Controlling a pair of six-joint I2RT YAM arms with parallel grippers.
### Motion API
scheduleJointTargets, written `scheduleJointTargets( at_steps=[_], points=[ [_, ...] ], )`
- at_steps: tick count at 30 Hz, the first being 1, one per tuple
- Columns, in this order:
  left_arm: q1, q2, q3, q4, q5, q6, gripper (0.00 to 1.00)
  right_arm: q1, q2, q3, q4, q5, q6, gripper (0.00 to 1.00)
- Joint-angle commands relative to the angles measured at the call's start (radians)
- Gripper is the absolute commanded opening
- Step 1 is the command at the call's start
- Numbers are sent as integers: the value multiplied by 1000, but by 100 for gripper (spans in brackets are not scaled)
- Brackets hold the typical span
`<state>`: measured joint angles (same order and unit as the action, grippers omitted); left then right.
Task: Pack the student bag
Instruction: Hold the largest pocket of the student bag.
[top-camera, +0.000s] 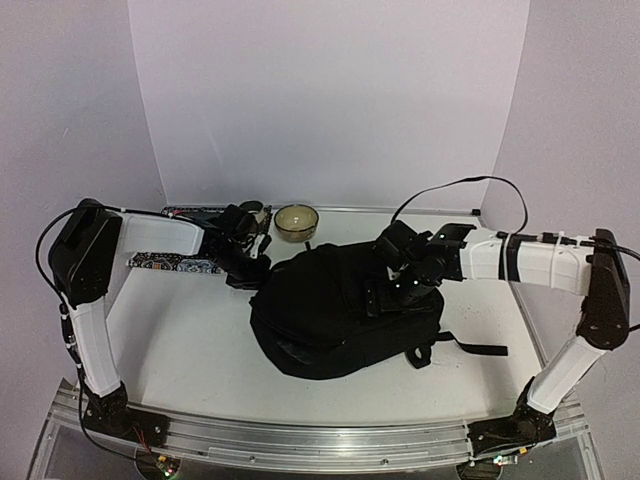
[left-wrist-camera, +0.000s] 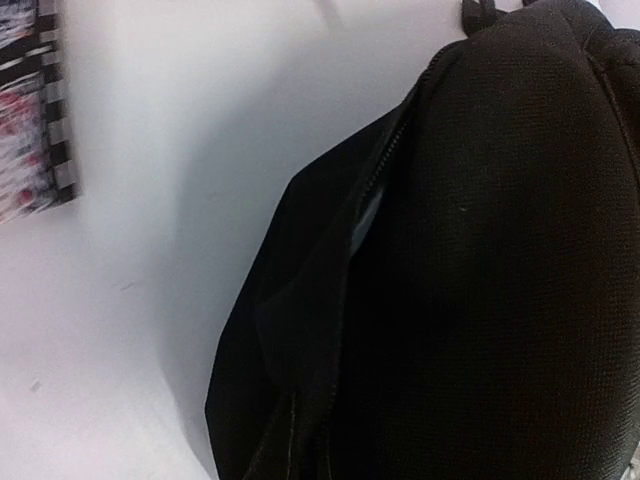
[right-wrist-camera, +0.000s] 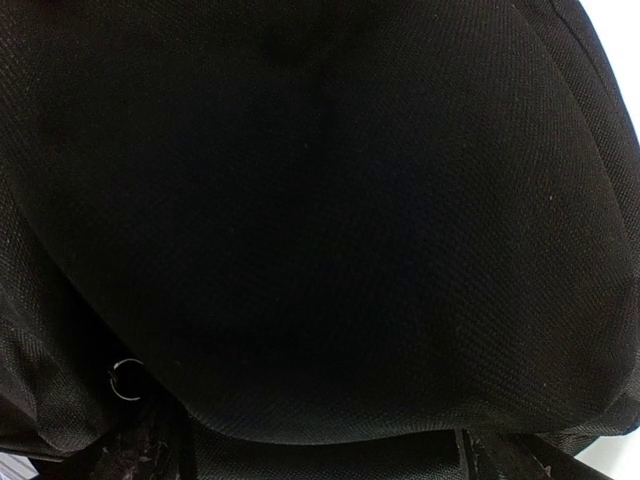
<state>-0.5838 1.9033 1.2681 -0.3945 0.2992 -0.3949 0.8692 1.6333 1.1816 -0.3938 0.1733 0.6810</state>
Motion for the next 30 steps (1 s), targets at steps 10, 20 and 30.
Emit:
scheduleJointTargets(
  at_steps=[10,20,30],
  points=[
    [66,-383,-166,-140,-369,-56,18,9,65,110,-11,-93,-77,95],
    [64,-609,-114,-304,-530,-39,61,-17,-123,-65,1,-54,105,98],
    [-166,-632,-76,-239,-399,-126,66,-17,-216,-348,386,-127,416,98]
  ],
)
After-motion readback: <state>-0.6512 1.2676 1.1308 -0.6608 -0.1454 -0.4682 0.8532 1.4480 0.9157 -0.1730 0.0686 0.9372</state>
